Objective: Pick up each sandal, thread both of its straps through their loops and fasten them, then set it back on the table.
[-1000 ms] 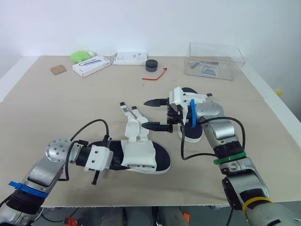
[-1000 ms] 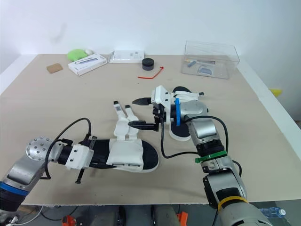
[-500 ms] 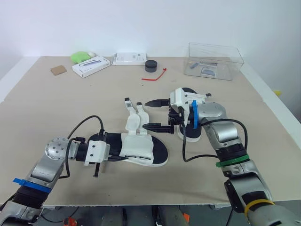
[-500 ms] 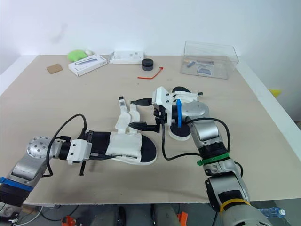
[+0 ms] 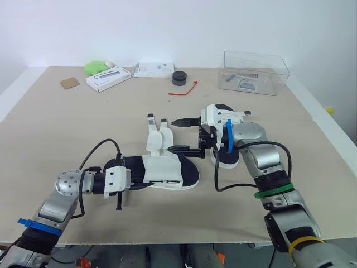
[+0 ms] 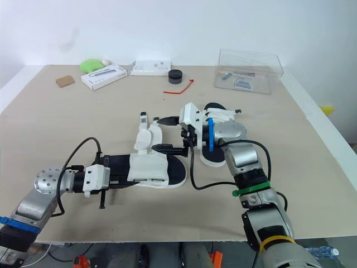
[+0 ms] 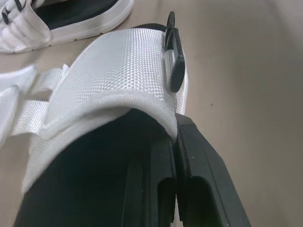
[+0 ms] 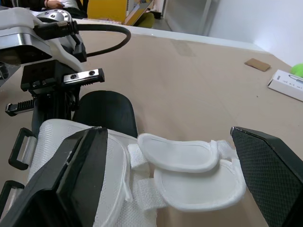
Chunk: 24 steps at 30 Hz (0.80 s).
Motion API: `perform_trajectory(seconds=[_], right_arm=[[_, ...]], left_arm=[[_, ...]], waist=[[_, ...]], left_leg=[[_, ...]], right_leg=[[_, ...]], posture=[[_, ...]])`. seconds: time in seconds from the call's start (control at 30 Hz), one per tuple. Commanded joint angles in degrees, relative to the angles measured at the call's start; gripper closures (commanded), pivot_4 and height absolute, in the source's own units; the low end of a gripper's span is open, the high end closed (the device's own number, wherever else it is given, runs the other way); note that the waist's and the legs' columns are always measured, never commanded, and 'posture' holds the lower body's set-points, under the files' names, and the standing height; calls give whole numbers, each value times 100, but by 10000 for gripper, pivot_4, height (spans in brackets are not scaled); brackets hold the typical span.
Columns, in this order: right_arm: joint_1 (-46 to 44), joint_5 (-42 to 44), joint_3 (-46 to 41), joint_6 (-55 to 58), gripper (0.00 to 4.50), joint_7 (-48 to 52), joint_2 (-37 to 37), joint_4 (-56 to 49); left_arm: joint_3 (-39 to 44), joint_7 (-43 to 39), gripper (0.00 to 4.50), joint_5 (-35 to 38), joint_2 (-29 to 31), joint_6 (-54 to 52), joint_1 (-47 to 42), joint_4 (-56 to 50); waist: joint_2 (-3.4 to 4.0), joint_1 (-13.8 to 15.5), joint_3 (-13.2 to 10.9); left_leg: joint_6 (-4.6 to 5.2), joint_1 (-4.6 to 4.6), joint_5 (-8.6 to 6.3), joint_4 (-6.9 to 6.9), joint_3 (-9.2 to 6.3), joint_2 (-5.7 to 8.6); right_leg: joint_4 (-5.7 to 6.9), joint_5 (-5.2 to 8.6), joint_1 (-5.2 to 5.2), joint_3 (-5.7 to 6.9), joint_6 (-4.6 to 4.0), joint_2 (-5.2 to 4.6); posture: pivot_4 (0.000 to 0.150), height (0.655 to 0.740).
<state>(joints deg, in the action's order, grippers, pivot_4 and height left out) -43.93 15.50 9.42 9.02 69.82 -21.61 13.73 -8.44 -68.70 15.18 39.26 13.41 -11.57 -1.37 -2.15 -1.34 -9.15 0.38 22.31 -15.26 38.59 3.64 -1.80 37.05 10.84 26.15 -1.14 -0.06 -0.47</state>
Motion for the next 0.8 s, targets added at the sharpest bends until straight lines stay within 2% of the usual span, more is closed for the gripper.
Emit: perform_trajectory(seconds=[0.03, 0.2, 0.4, 0.6, 0.7, 0.77, 0.8], right_arm=[[-166, 150, -41, 209, 0, 84, -35, -77], [70, 627, -65, 1012, 0, 667, -409, -621], [458, 686, 76, 947, 0, 918, -703, -1213], [526, 664, 78, 904, 0, 765, -642, -1261], [506, 633, 75, 842, 0, 708, -620, -1194], [492, 621, 65, 819, 0, 671, -619, -1147], [484, 619, 60, 810, 0, 659, -619, -1126]], left_arm=[[75, 61, 44888, -81, 99, -90, 16, -114], [66, 81, 44888, -124, 132, -125, -58, -58], [48, 118, 44888, -111, 104, -267, -166, -117], [124, 90, 44888, 179, 140, -880, -177, -344], [174, 0, 36031, 380, 213, -1196, -136, -545], [165, -7, 27853, 367, 254, -1263, -168, -624], [158, -3, 25163, 364, 267, -1296, -191, -649]], waist=[[0, 0, 0], [0, 1, 0], [0, 4, 0], [0, 2, 0], [0, 1, 0], [0, 2, 0], [0, 2, 0]], left_leg=[[0, 0, 0, 0, 0, 0], [0, -1, 0, 0, 0, 0], [0, -6, 0, 0, -2, 0], [5, -20, 9, 2, -1, -1], [5, -19, 10, 2, -1, -1], [5, -17, 9, 1, -1, -1], [5, -16, 9, 0, -3, -1]], right_leg=[[0, 0, 0, 0, 0, 0], [0, 0, 0, 0, 0, 1], [0, 1, -4, 1, 0, 3], [2, 9, -16, 0, 30, 7], [2, 9, -15, 0, 31, 7], [1, 12, -14, 0, 30, 8], [1, 13, -14, 0, 28, 7]], posture=[[1500, 7400], [1500, 7400], [1500, 7400], [1500, 7400], [1500, 7400], [1500, 7400], [1500, 7400]])
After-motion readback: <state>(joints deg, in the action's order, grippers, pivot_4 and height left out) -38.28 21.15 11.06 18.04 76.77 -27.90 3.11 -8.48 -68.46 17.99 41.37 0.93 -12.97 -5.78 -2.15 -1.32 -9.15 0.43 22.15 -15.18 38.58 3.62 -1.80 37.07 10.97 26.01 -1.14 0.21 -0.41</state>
